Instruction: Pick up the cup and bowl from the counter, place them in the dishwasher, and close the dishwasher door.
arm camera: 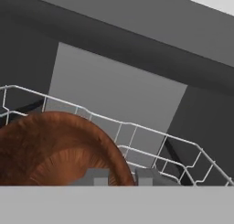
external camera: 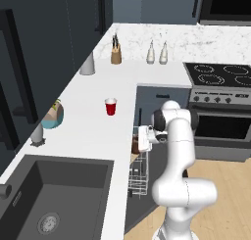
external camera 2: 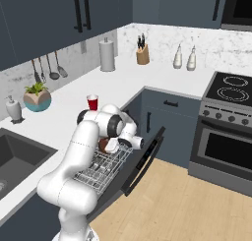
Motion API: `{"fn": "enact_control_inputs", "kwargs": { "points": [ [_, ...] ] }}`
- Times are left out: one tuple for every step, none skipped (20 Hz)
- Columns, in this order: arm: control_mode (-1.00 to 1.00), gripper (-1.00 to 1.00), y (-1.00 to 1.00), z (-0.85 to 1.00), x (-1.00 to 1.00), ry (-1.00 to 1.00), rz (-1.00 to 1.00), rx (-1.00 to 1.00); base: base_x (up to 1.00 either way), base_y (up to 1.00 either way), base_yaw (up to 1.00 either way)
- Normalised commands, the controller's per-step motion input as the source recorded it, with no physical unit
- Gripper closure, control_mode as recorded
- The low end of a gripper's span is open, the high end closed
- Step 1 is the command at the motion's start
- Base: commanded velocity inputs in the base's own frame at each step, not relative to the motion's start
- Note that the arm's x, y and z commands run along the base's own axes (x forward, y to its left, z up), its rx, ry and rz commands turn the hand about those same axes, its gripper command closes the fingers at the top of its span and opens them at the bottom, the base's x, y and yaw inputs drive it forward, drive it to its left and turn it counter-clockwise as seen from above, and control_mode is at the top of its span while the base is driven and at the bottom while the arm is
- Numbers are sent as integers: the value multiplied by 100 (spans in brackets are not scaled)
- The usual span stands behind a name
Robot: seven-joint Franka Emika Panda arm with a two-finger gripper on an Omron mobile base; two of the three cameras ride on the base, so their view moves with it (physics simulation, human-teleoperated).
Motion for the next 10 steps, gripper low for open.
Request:
{"fn": "enact_control_inputs", "kwargs": {
  "points": [
    [-100, 100, 15, -22, 21, 0, 0, -4, 0, 0, 0],
    [-100, 100, 13, -20, 19, 0, 0, -3, 0, 0, 0],
    [-100, 100, 9, -19, 19, 0, 0, -3, 0, 0, 0],
    [-100, 100, 4, -18, 17, 0, 0, -1, 0, 0, 0],
    [-100, 100, 2, -18, 17, 0, 0, -1, 0, 0, 0],
    [-100, 100, 0, -19, 16, 0, 0, 0, 0, 0, 0],
    [-100, 100, 0, -15, 14, 0, 0, 0, 0, 0, 0],
    [-100, 100, 0, -9, 16, 0, 0, 0, 0, 0, 0],
    [-100, 100, 0, -8, 14, 0, 0, 0, 0, 0, 0],
    [-100, 100, 0, -13, 14, 1, 0, 0, 0, 0, 0]
  ]
}}
